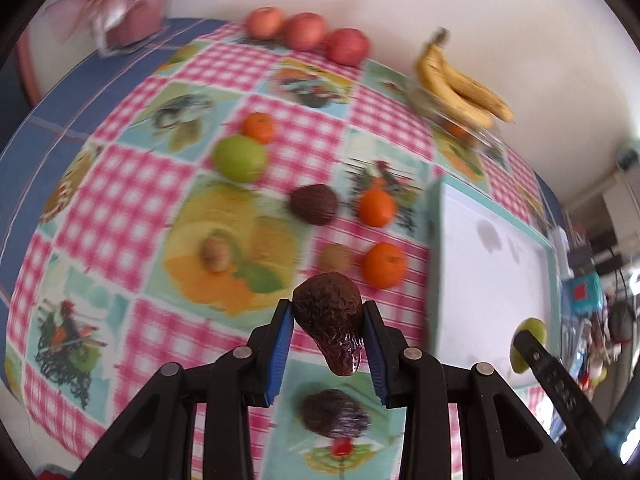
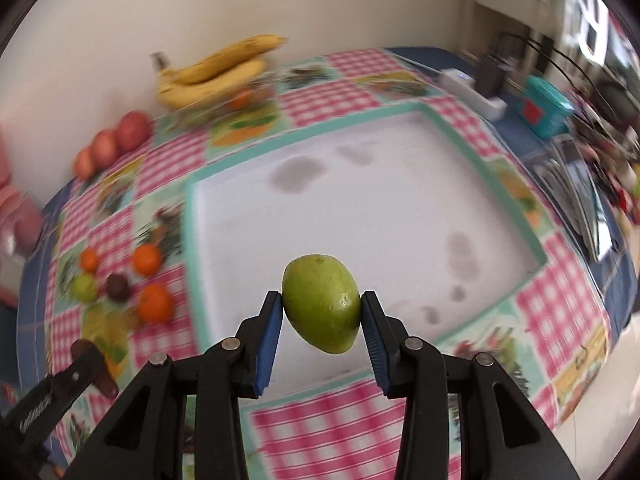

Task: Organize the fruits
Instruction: 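Lower the green pear into the white tray with the right tool while the left tool releases the avocado there, then grasp the dried date with the right tool while the left tool grasps a brown kiwi, then carry the date into the tray and open the right tool while the left tool drops the kiwi there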

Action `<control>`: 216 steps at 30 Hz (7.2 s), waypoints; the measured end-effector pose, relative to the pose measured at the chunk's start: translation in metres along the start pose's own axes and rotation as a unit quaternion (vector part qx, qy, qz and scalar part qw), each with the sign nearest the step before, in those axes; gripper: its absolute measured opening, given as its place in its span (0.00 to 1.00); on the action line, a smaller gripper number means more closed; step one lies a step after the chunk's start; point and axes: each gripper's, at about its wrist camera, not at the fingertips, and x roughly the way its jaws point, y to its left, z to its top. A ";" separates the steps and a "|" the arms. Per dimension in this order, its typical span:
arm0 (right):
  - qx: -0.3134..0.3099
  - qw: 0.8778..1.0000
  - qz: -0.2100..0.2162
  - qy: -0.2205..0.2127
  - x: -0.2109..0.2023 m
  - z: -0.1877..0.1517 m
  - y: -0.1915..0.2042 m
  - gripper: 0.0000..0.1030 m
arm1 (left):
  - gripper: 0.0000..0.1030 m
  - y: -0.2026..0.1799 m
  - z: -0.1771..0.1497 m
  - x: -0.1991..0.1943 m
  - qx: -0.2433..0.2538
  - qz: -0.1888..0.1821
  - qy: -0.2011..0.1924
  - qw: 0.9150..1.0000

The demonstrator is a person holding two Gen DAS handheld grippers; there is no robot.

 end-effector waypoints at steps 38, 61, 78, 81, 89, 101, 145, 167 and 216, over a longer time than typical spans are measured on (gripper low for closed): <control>0.119 0.988 -0.087 0.040 0.047 0.028 -0.096 0.41 | 0.36 -0.144 -0.023 0.073 0.181 -0.013 0.056 0.982; 0.088 0.991 -0.103 0.013 0.028 0.035 -0.086 0.59 | 0.61 -0.130 -0.006 0.045 0.151 -0.002 0.035 0.988; -0.019 0.999 -0.027 0.002 0.009 0.017 -0.012 0.91 | 0.96 -0.025 0.041 0.001 0.060 0.099 -0.023 0.993; -0.036 0.999 -0.008 0.000 0.007 0.012 0.002 0.91 | 0.97 -0.006 0.048 -0.009 0.047 0.104 -0.035 0.993; -0.065 0.998 0.020 -0.006 -0.002 0.002 0.026 0.91 | 1.00 0.049 0.061 -0.032 -0.003 0.116 -0.057 0.992; -0.092 0.991 0.091 0.043 -0.011 -0.026 0.077 0.91 | 1.00 0.091 0.069 -0.053 0.017 0.156 -0.069 0.985; -0.090 0.979 0.115 0.145 0.011 -0.081 0.123 0.59 | 0.26 0.075 0.054 0.045 0.057 0.078 0.073 0.993; -0.041 0.998 0.036 0.013 -0.013 -0.013 0.081 0.59 | 0.26 0.058 0.061 0.001 0.054 0.087 0.004 0.995; 0.068 0.994 -0.046 0.072 0.062 0.082 -0.061 0.59 | 0.26 -0.157 0.032 0.082 0.264 0.076 0.036 0.961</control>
